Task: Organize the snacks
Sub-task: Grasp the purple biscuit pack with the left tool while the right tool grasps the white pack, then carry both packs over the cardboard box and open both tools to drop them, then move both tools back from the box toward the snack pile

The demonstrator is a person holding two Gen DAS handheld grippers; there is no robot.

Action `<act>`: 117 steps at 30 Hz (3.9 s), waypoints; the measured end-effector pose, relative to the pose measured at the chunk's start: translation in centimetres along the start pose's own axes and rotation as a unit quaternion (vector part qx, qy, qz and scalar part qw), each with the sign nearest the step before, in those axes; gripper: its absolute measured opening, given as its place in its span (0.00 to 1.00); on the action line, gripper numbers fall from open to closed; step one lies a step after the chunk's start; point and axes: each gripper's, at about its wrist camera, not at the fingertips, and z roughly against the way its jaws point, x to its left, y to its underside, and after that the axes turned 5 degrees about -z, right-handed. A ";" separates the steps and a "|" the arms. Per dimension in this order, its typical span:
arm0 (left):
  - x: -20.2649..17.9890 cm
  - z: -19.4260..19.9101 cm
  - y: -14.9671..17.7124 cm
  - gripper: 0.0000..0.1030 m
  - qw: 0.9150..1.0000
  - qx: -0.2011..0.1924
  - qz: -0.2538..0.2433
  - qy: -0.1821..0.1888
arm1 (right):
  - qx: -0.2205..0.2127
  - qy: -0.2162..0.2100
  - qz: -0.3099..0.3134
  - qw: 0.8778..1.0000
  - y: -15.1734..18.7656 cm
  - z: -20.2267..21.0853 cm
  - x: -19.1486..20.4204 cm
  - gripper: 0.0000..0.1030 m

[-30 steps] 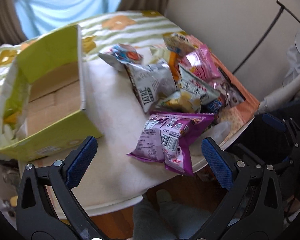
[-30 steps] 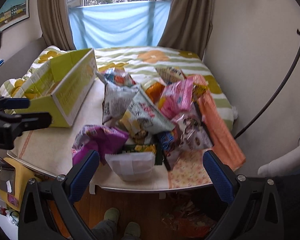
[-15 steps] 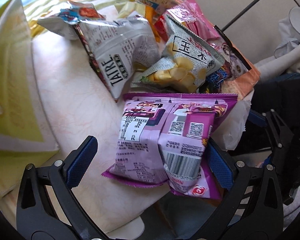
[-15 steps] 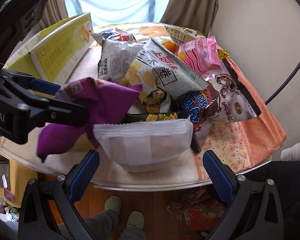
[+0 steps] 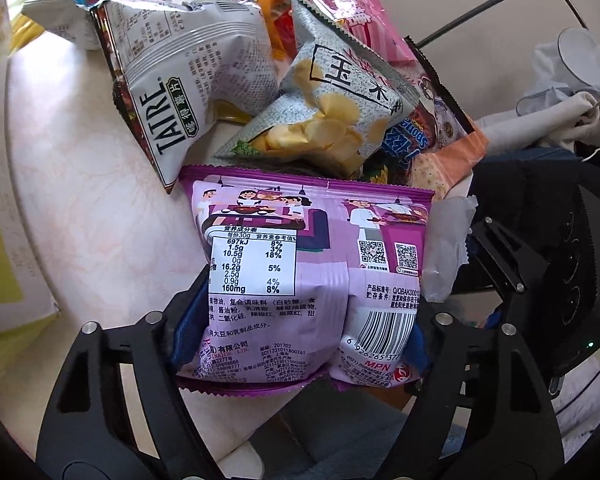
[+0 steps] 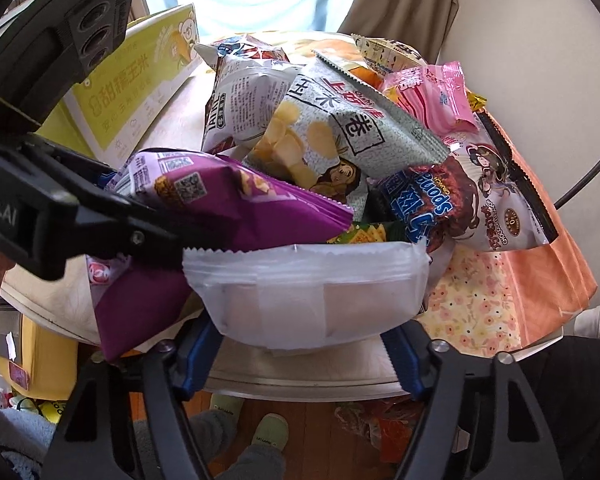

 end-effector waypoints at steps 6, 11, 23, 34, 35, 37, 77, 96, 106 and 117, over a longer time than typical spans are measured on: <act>-0.1 0.1 0.1 0.70 0.999 -0.020 0.021 -0.016 | 0.000 -0.021 -0.005 1.000 -0.1 0.3 -0.6 0.57; -0.8 2.0 0.7 0.70 0.998 -0.044 0.032 -0.039 | -0.006 -0.040 0.000 0.999 -0.1 1.4 -0.9 0.56; -2.6 12.4 3.4 0.70 0.976 -0.156 0.101 -0.111 | -0.057 -0.090 0.057 0.993 -4.1 7.8 -0.1 0.56; 2.3 23.3 5.8 0.70 0.929 -0.242 0.165 -0.224 | -0.121 -0.163 0.149 0.968 -12.5 12.1 6.5 0.56; 3.3 24.1 5.9 0.70 0.926 -0.242 0.171 -0.235 | -0.122 -0.172 0.153 0.966 -13.0 12.2 7.3 0.56; 5.2 25.4 6.0 0.70 0.919 -0.242 0.175 -0.257 | -0.123 -0.185 0.161 0.962 -14.3 12.2 9.6 0.56; 20.7 27.6 10.2 0.96 0.909 -0.149 0.192 -0.337 | 0.076 -0.121 0.179 0.974 -19.2 -0.6 24.5 0.56; 19.8 27.4 12.0 0.96 0.904 -0.146 0.216 -0.340 | 0.063 -0.157 0.142 0.975 -17.6 0.1 24.2 0.95; 17.7 28.7 11.9 0.96 0.909 -0.165 0.184 -0.335 | 0.013 -0.157 0.125 0.979 -17.5 3.7 24.1 0.95; 13.5 28.4 10.0 0.96 0.925 -0.181 0.123 -0.311 | -0.041 -0.134 0.068 0.988 -16.6 8.5 21.4 0.95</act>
